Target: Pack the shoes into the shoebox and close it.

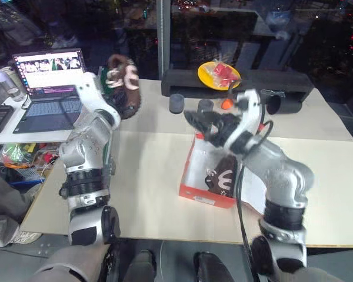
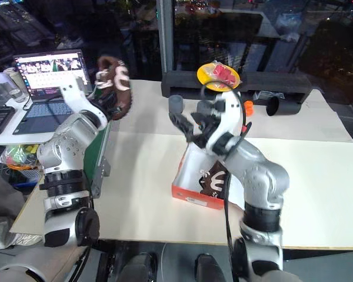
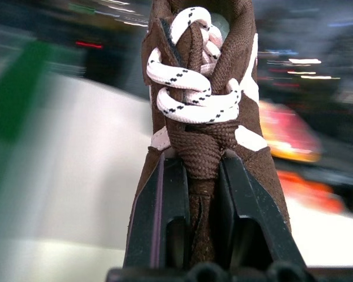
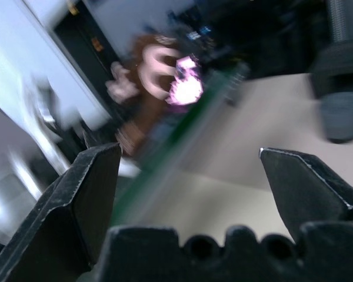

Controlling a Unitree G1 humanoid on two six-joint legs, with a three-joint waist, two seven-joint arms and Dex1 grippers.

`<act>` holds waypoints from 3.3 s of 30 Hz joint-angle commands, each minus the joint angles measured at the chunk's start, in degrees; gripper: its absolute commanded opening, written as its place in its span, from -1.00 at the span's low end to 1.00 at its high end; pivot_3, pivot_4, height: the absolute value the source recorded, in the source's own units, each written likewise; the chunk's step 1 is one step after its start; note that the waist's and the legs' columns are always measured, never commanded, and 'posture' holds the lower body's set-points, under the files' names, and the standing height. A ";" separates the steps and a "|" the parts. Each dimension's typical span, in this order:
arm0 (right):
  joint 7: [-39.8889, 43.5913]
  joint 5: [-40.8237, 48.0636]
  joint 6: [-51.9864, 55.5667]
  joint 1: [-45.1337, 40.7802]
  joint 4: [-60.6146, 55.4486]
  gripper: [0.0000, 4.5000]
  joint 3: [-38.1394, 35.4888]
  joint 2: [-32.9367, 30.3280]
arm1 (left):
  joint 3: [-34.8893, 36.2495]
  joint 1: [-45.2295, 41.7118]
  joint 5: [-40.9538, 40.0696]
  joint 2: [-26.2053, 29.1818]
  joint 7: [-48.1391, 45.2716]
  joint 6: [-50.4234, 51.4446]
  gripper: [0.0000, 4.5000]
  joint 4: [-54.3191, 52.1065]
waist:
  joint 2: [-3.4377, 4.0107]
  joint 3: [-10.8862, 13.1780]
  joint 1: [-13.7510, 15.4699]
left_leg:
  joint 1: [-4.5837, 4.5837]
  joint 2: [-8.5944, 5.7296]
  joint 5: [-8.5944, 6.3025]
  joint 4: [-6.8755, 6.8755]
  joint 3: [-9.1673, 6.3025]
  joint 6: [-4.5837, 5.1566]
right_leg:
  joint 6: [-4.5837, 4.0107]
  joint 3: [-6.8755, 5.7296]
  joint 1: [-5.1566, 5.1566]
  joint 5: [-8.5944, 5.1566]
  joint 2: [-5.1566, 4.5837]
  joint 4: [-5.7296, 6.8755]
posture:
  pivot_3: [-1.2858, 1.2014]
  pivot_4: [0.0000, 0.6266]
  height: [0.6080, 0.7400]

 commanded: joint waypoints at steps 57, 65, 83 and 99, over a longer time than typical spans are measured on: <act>-13.71 14.49 -1.50 -6.00 8.17 -0.66 -4.63 -2.12 | -10.58 5.82 -12.85 3.12 -7.93 2.46 -0.83 -14.63 | 0.02 0.01 -1.42 | -0.04 0.01 0.00 -0.04 0.01 0.02 | 0.01 0.00 0.00 -0.03 0.06 -0.51 | 0.03 -0.52 1.00; -17.01 11.80 -4.10 -5.74 8.67 -0.79 -5.19 -1.64 | -15.81 7.98 -9.13 6.25 -13.00 -0.24 0.29 -16.07 | 0.03 0.02 -1.43 | -0.04 0.01 0.00 -0.05 0.01 0.02 | 0.01 0.00 -0.01 -0.03 0.06 -0.52 | 0.03 -0.52 1.00; -41.14 -0.98 16.71 8.67 2.63 -0.79 -3.93 4.02 | -20.08 14.18 -2.99 19.68 -27.26 -3.93 0.29 -14.71 | 0.11 0.05 -1.55 | -0.02 0.06 0.01 -0.15 0.02 0.03 | -0.05 0.01 -0.04 -0.08 0.07 -0.51 | 0.03 -0.52 1.00; -33.18 -14.47 17.13 11.38 5.54 -0.14 4.14 1.43 | -20.88 14.54 -1.63 18.19 -27.05 -3.60 0.30 -15.82 | 0.13 -0.09 -1.37 | 0.14 0.04 0.00 -0.15 0.02 0.03 | -0.03 -0.01 0.13 -0.09 0.06 -0.54 | 0.03 -0.52 1.00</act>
